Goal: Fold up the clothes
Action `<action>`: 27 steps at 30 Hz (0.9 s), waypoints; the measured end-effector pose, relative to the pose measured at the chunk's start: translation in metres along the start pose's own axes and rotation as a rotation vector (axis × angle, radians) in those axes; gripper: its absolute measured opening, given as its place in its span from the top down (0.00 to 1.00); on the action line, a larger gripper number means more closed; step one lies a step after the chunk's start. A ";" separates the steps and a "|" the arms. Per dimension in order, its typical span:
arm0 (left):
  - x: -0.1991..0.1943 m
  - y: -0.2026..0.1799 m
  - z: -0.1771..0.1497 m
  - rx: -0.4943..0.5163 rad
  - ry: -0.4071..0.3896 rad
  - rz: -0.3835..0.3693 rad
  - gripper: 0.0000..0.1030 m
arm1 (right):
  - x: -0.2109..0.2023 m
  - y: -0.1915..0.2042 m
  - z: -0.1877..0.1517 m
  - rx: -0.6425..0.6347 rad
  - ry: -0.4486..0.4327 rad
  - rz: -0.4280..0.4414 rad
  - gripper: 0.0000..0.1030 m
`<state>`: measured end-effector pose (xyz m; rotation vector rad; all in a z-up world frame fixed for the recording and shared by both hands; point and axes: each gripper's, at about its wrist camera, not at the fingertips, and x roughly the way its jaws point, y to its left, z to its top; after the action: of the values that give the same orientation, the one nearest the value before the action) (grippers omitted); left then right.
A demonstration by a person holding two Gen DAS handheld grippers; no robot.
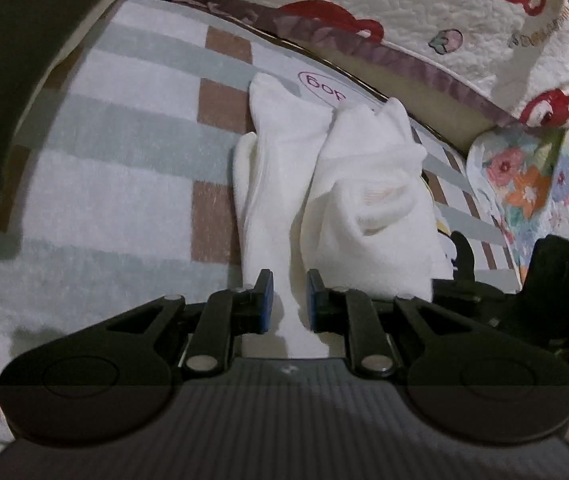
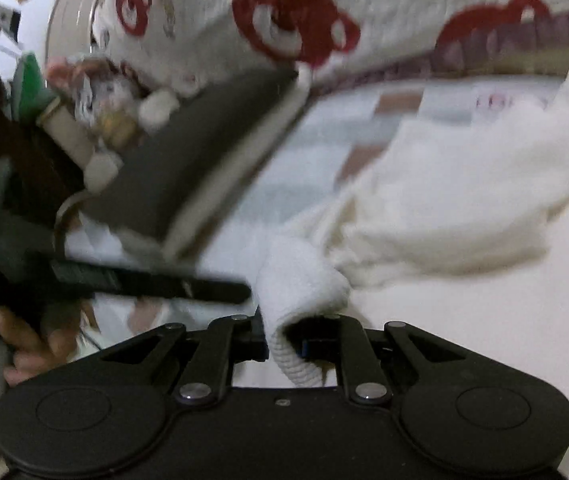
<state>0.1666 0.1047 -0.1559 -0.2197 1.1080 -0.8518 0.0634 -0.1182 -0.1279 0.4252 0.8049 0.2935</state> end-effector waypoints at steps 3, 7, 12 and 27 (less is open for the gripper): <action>0.000 -0.001 0.000 0.027 -0.006 -0.029 0.82 | -0.001 0.007 -0.010 -0.094 -0.013 -0.020 0.84; 0.004 -0.005 0.006 0.025 -0.023 -0.106 0.75 | -0.005 0.001 -0.015 -0.105 -0.027 -0.010 0.84; 0.002 -0.013 0.009 0.063 -0.024 -0.146 0.72 | -0.016 0.020 -0.016 -0.215 -0.041 0.002 0.84; 0.005 -0.015 0.005 0.067 0.004 -0.106 0.64 | -0.067 0.045 -0.047 -0.400 0.089 0.027 0.68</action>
<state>0.1645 0.0896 -0.1492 -0.2229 1.0769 -0.9822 -0.0204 -0.0946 -0.0933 0.0481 0.8048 0.4899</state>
